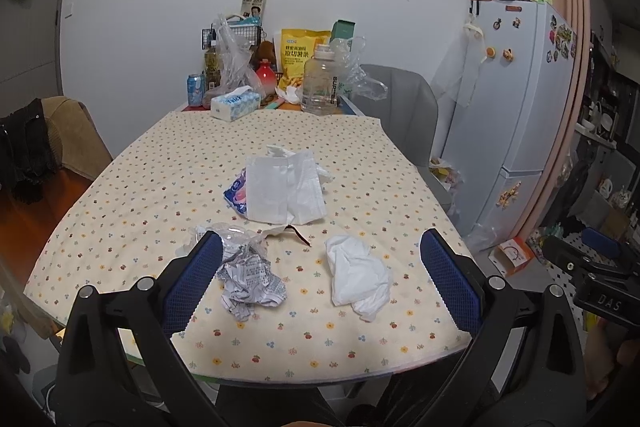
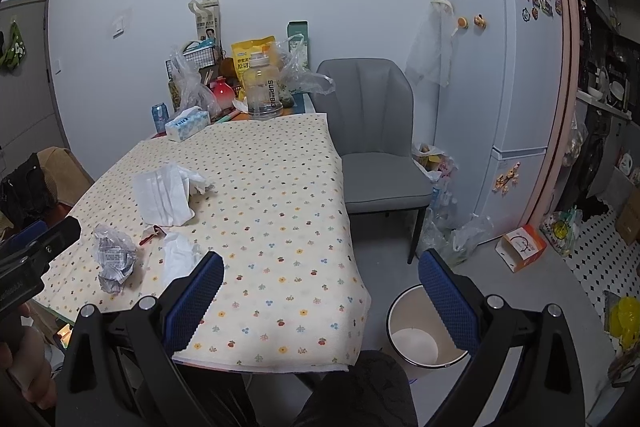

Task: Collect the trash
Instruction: 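Approach the crumpled paper and white tissue on the table with both tools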

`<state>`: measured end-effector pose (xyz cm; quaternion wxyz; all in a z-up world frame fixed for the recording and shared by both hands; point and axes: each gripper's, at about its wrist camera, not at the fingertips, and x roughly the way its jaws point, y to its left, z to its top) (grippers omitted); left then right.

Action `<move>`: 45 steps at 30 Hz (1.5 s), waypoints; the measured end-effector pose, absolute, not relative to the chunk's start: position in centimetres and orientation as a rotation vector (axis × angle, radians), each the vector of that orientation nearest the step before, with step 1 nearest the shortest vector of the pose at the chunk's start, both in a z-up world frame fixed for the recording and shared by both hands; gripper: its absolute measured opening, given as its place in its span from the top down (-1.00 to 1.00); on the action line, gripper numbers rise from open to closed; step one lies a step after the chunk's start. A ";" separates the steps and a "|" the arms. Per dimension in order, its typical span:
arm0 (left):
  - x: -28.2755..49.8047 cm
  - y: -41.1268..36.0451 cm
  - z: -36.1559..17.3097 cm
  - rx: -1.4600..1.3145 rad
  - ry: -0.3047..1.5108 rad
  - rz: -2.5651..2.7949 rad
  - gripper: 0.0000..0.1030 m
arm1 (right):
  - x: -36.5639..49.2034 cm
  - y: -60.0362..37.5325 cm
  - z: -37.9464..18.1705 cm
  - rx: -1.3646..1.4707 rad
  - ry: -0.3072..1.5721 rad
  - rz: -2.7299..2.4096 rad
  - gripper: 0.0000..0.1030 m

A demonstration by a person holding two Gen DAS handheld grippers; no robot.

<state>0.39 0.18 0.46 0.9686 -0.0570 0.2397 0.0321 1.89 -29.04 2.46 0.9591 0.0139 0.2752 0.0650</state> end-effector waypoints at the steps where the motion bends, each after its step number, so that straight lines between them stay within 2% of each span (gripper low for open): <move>1: 0.4 0.0 0.4 -0.117 0.483 0.073 -0.91 | 1.8 -29.2 2.5 0.026 0.547 0.129 -0.85; 6: 0.0 0.7 1.3 -0.151 0.425 0.094 -0.91 | 2.5 -30.2 2.9 0.040 0.537 0.108 -0.85; 10: 0.3 0.4 0.7 -0.132 0.475 0.096 -0.91 | 2.8 -30.4 2.6 0.065 0.559 0.115 -0.85; 45: -0.3 1.1 -0.4 -0.149 0.487 0.108 -0.91 | 2.9 -29.2 1.4 0.051 0.584 0.140 -0.85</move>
